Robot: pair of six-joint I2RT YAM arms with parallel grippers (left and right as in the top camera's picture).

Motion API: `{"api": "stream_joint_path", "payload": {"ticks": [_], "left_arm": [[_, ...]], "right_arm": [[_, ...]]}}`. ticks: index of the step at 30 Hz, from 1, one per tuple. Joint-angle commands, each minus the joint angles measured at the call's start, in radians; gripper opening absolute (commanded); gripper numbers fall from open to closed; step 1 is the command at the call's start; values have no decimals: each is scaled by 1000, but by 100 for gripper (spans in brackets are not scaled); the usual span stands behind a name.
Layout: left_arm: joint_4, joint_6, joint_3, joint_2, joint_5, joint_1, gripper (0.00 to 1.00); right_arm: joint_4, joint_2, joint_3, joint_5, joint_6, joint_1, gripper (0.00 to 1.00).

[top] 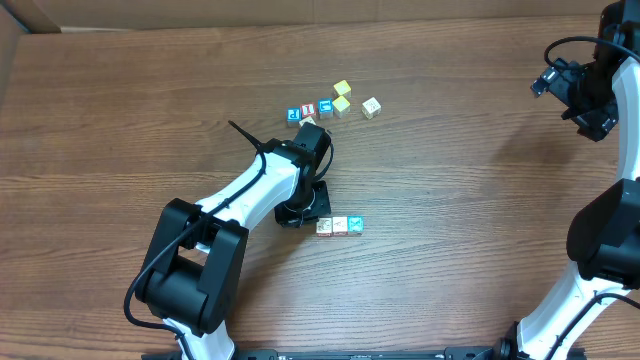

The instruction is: Flip 3 blocks

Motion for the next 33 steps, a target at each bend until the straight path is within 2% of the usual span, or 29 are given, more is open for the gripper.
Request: {"api": "stream_joint_path", "payload": {"ticks": [1,12,16,19,22,28,33], "left_arm": [[-26,-9,15,3,-52,20,4],[-202,40,242,-51,-119,73,4],[-215,39,317,-230,-134,73,4],[-200,39,317,-380,-138,69,4],[-220,39,315,-446,-138,69,4],[-293,40,293,-450,-137,63,4],[-229,39,179,-439,-130,37,4]], "right_arm": [[4,-20,12,3,0,-2,100],[4,-20,12,3,0,-2,100],[4,-20,12,3,0,-2,100],[4,-20,12,3,0,-2,100],[4,-20,12,3,0,-2,100],[4,-20,12,3,0,-2,100],[4,-20,12,3,0,-2,100]]}}
